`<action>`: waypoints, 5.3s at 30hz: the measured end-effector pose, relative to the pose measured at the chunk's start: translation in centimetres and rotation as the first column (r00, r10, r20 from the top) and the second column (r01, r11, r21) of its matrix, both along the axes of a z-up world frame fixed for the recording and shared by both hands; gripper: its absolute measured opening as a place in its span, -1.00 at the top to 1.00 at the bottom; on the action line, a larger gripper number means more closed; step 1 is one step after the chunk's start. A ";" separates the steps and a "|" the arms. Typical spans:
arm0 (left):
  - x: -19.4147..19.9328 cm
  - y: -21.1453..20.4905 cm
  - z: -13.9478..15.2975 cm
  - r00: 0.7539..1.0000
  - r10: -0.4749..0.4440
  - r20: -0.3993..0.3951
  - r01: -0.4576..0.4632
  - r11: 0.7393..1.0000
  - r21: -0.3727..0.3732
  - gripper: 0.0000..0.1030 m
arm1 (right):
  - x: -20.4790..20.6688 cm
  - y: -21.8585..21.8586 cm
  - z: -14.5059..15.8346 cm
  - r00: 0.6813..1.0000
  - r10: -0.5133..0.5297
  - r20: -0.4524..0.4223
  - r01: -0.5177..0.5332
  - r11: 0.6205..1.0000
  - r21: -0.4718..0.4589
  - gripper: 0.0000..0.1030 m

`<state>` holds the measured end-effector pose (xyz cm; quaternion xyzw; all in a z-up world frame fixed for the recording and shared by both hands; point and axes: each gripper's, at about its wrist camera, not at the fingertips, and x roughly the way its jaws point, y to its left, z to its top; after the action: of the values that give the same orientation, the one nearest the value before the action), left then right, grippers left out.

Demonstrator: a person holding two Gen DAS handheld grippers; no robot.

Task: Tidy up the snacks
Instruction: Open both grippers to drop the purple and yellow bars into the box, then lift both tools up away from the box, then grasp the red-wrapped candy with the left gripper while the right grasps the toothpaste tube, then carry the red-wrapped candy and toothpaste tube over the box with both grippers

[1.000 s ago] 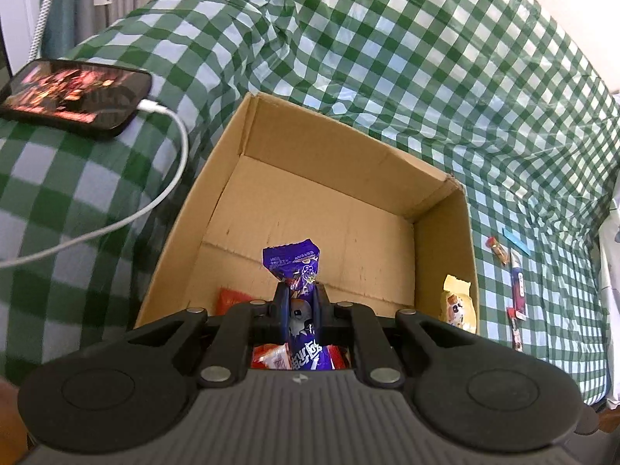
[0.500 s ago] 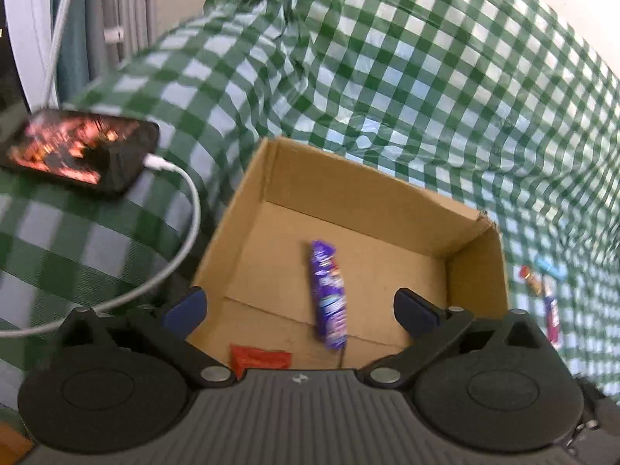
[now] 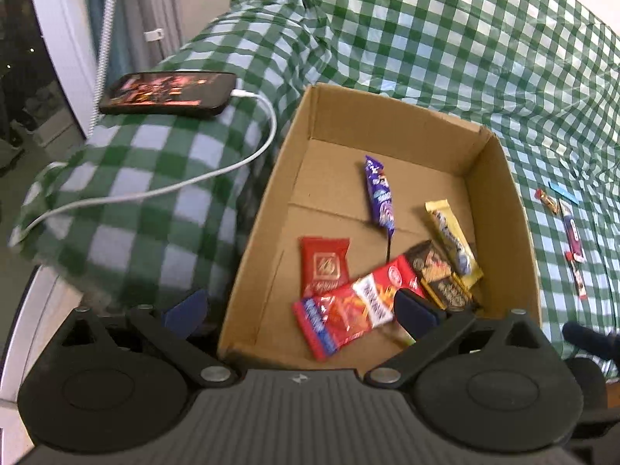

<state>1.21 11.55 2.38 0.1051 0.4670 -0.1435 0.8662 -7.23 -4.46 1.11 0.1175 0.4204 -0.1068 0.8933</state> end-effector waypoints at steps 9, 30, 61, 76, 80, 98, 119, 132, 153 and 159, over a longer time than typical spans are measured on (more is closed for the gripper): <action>-4.7 1.6 2.4 0.998 -0.012 0.065 0.014 0.999 -0.035 -0.99 | -3.5 2.0 2.8 0.997 0.012 0.073 -0.007 0.998 -0.065 -0.90; -9.7 1.5 5.2 0.985 -0.052 0.167 0.057 0.998 -0.027 -0.99 | -8.8 3.1 5.7 0.980 -0.023 0.198 0.041 0.995 -0.089 -0.91; -8.6 -6.3 5.2 0.964 -0.210 0.161 0.204 0.977 0.058 -0.99 | -11.1 -4.0 3.6 0.950 -0.238 0.202 0.243 0.970 0.000 -0.92; -5.1 -20.4 4.0 0.923 -0.377 0.081 0.370 0.925 0.085 -0.99 | -13.7 -17.2 -0.1 0.853 -0.493 0.173 0.498 0.867 0.018 -0.92; -2.8 -26.9 2.2 0.918 -0.395 0.023 0.393 0.917 0.063 -0.99 | -13.6 -21.2 -1.6 0.827 -0.538 0.161 0.542 0.840 0.021 -0.92; 10.0 -52.3 -16.8 0.940 -0.102 -0.325 0.097 0.995 -0.031 -0.99 | -1.3 -39.6 -16.2 0.878 -0.473 0.073 0.476 0.879 -0.024 -0.91; 7.2 -53.5 -15.4 0.932 -0.268 -0.244 0.271 0.962 -0.022 0.66 | -2.5 -40.7 -18.0 0.901 -0.415 0.125 0.426 0.901 -0.081 0.56; -0.8 -36.7 -3.3 0.918 -0.386 -0.097 0.372 0.919 -0.130 0.66 | -9.7 -32.4 -6.4 0.842 -0.443 0.308 0.475 0.879 -0.032 0.56; -6.3 -4.4 3.2 0.985 -0.169 0.018 0.170 0.982 -0.086 0.66 | -9.8 -4.1 3.5 0.944 0.002 0.330 -0.008 1.000 0.017 0.56; -7.7 -0.1 3.5 0.990 -0.138 0.031 0.141 0.980 -0.139 0.66 | -10.0 0.1 4.6 0.950 0.068 0.305 -0.049 0.996 -0.071 0.56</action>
<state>-6.51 11.49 5.87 0.0779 0.4381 -0.2354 0.8640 -17.27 -4.35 5.74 0.0920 0.2760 -0.0738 0.9539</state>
